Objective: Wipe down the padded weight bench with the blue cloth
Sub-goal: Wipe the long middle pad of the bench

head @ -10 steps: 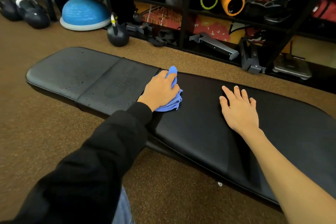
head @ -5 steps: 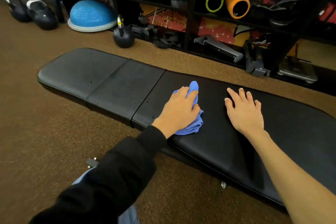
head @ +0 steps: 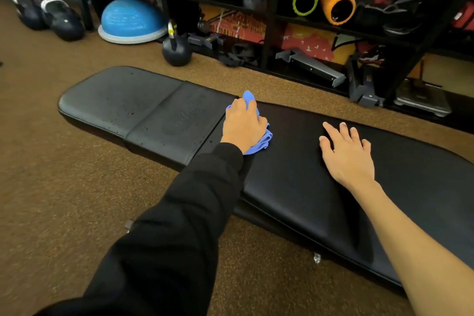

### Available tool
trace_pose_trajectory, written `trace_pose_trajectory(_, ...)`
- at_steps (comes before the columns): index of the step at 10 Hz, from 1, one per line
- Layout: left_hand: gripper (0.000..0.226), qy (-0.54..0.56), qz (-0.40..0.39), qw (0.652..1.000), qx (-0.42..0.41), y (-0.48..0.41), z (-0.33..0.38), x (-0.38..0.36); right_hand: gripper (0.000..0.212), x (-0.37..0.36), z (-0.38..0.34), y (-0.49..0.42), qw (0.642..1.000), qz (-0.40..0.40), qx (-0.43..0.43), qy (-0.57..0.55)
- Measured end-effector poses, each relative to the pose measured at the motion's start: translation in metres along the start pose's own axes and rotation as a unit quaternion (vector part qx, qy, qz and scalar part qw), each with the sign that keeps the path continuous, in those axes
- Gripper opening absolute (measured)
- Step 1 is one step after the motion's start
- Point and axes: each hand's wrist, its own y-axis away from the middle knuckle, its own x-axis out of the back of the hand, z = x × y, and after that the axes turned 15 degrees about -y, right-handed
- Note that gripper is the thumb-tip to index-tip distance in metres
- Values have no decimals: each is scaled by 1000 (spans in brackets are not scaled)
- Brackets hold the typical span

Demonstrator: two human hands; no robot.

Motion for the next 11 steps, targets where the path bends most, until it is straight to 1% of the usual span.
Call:
trace_pose_trajectory(1, 39, 16, 22, 999, -20, 17, 11, -4, 51, 0, 0, 0, 1000, 1, -1, 0)
trace_pose_trajectory(2, 51, 50, 31, 993, -105, 51, 17, 1, 52, 0, 0, 0, 1000, 0, 0, 8)
trace_pose_trajectory(3, 42, 67, 12, 978, -199, 79, 2, 10, 52, 0, 0, -1, 1000, -1, -2, 6)
trace_pose_trajectory(4, 42, 125, -34, 970, -205, 86, -25, 18, 52, 0, 1, -1, 1000, 0, 0, 5)
trace_pose_trajectory(5, 44, 99, -54, 971, -209, 75, -40, 16, 52, 0, 1, -1, 1000, 2, 1, 7)
trace_pose_trajectory(6, 54, 25, -33, 978, -205, 49, -47, 15, 51, -1, 1, -1, 1000, 1, 0, 4)
trace_pose_trajectory(7, 61, -84, -11, 985, -150, 24, -44, 7, 51, -1, 1, -1, 1000, 5, 2, 2)
trace_pose_trajectory(8, 52, -134, -32, 988, -76, 16, -19, 6, 51, 0, 1, -1, 1000, 3, 0, 1)
trace_pose_trajectory(9, 52, -90, -36, 995, -40, 26, 9, 2, 51, 0, 0, 0, 1000, -1, -3, 1)
trace_pose_trajectory(10, 56, 7, -4, 994, -107, 54, 19, 1, 51, 0, 0, -1, 1000, 0, -3, 2)
trace_pose_trajectory(11, 51, 52, 40, 984, -167, 84, 4, 5, 51, 1, 0, -1, 1000, -3, -4, 1)
